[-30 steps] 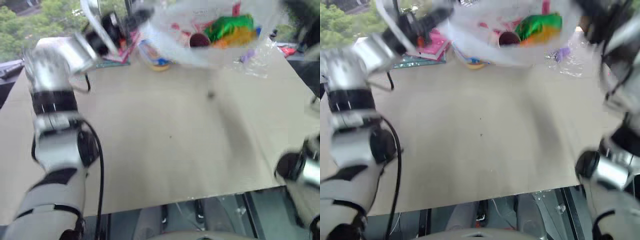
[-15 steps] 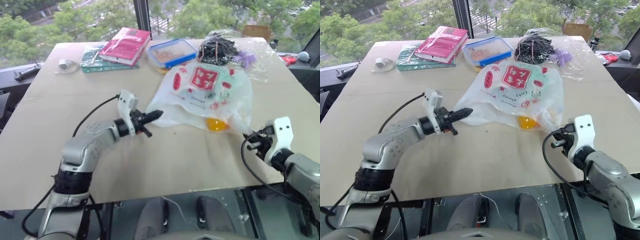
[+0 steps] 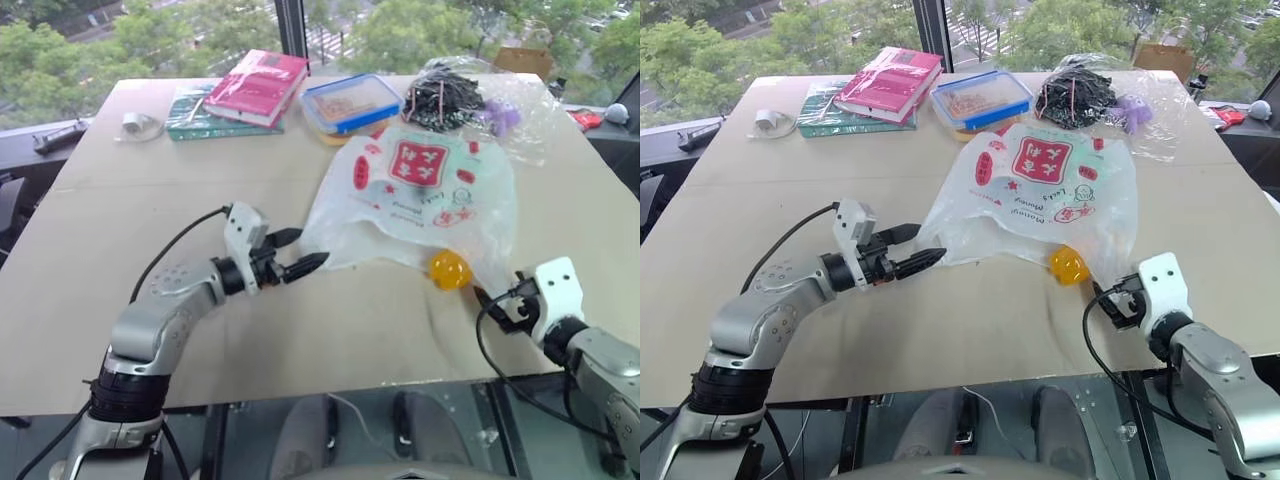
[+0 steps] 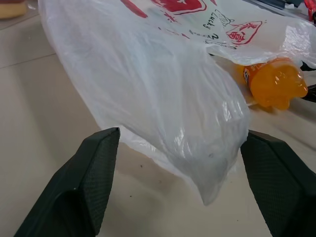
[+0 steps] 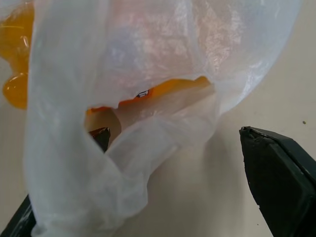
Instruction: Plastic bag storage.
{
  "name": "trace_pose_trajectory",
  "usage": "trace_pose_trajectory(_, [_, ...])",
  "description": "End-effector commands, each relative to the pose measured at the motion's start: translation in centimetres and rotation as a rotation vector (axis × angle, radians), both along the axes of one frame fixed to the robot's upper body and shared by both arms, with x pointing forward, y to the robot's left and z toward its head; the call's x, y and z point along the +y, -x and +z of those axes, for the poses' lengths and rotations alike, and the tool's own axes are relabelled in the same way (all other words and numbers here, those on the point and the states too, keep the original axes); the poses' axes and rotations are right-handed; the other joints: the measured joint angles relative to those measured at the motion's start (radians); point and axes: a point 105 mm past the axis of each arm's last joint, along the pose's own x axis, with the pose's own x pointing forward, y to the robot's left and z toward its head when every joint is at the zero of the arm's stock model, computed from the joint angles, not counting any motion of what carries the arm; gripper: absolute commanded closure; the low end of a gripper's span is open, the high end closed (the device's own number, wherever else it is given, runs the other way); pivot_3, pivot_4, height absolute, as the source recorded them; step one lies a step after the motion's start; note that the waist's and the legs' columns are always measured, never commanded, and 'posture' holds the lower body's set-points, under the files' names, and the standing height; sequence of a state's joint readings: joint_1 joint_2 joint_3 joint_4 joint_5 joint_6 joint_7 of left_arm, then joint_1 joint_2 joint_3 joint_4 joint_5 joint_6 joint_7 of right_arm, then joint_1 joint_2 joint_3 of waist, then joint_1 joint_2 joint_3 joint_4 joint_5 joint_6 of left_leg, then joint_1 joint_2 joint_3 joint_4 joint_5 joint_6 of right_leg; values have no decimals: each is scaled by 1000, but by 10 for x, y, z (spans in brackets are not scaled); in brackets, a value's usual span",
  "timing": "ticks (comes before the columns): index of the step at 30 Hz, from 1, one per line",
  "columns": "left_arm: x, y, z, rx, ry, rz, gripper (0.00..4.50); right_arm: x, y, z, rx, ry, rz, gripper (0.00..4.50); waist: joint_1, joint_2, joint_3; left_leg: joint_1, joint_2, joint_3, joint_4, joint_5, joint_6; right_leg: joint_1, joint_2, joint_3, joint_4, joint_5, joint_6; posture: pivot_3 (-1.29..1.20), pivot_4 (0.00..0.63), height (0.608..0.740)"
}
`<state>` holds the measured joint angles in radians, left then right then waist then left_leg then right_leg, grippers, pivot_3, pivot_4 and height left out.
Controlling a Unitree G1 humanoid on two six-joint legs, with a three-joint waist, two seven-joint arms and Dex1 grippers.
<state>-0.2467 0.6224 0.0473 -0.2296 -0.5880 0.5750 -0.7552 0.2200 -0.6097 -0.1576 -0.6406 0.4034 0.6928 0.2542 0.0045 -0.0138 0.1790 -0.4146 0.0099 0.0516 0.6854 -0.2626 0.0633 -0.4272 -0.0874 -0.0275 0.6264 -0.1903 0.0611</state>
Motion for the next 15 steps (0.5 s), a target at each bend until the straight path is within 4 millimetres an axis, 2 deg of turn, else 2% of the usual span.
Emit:
trace_pose_trajectory(1, [13, 5, 17, -101, -14, 39, 474, 6, 11, 16, -80, 72, 63, 166, 0, 0, 0, 0, 0, 0, 0, 0, 0, 0, 0, 0, 0, 0, 0, 0, 150, 740])
trace_pose_trajectory(3, [23, 11, 16, -118, -3, 69, 474, 6, 24, 19, -94, 106, 104, 166, 2, 0, 0, 0, 0, 0, 0, 0, 0, 0, 0, 0, 0, 0, 0, 0, 150, 740])
trace_pose_trajectory(6, [37, 31, 7, -89, -43, 46, 474, 8, 48, 24, -83, 74, 181, 166, 4, -1, -1, 0, 1, 0, 0, 0, 0, 0, 0, 0, 0, -1, 0, 0, 150, 740])
trace_pose_trajectory(8, [49, 40, -1, -68, -81, 57, 474, 0, 60, 28, -75, 89, 182, 166, 7, 0, -1, 0, 1, 0, 0, 0, 0, 0, 0, 0, -1, -4, -1, 0, 150, 740])
trace_pose_trajectory(11, [64, 46, -2, -56, -84, 106, 474, -14, 79, 31, -42, 112, 172, 166, 11, -2, -2, 0, 2, 0, 0, 0, 0, 0, -1, -1, -1, -5, 0, 0, 150, 740])
trace_pose_trajectory(15, [71, 52, 0, -44, -75, 120, 474, -34, 89, 35, -20, 138, 140, 166, 12, -5, -5, 1, 2, -1, 1, -3, -4, 0, -3, -3, -1, -5, 0, 0, 150, 740])
